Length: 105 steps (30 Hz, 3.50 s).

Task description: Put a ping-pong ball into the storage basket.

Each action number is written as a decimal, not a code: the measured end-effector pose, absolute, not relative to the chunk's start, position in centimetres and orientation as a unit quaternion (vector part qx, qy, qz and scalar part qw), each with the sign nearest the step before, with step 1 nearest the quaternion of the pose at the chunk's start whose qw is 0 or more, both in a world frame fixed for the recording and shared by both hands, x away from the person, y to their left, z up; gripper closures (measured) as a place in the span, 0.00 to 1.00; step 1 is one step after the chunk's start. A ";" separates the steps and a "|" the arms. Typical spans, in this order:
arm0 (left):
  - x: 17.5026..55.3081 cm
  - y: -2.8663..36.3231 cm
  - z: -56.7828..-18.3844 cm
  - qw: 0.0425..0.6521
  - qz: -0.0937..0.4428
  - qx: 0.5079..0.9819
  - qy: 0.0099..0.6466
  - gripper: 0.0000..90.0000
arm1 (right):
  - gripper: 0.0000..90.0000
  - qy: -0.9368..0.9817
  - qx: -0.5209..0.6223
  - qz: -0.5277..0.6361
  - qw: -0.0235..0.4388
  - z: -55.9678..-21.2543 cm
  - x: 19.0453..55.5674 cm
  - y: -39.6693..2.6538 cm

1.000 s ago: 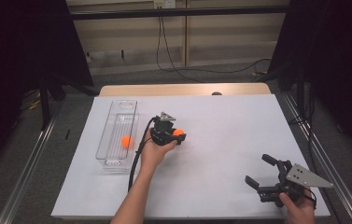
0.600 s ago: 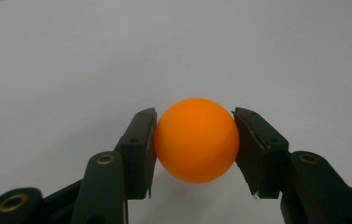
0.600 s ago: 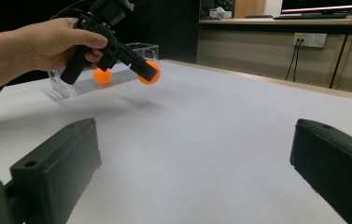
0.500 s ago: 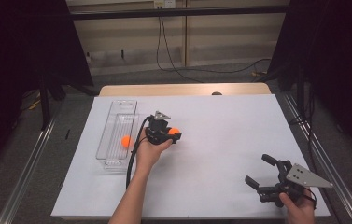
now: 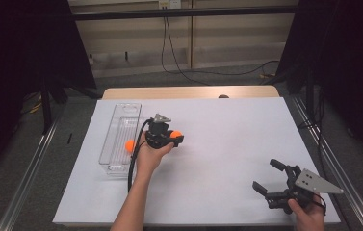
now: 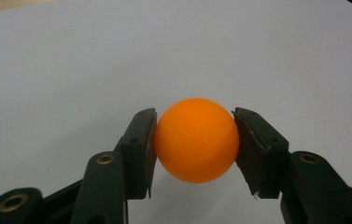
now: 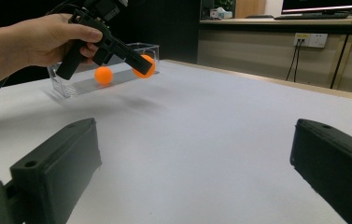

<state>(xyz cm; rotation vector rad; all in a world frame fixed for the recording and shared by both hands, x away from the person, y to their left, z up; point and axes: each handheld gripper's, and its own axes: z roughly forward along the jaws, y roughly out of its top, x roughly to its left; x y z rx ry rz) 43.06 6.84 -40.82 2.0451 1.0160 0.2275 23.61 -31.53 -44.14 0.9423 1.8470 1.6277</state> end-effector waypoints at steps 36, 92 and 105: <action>43.0 9.5 -39.4 0.408 0.103 0.801 0.426 0.57 | 0.01 0.679 0.345 0.597 0.252 -44.1 23.6 -31.6; 42.8 12.2 -38.0 0.415 0.110 0.789 0.440 0.57 | 0.01 0.680 0.344 0.597 0.251 -44.1 23.6 -31.5; 42.8 12.5 -37.8 0.414 0.110 0.789 0.442 0.57 | 0.01 0.680 0.344 0.597 0.251 -44.1 23.6 -31.5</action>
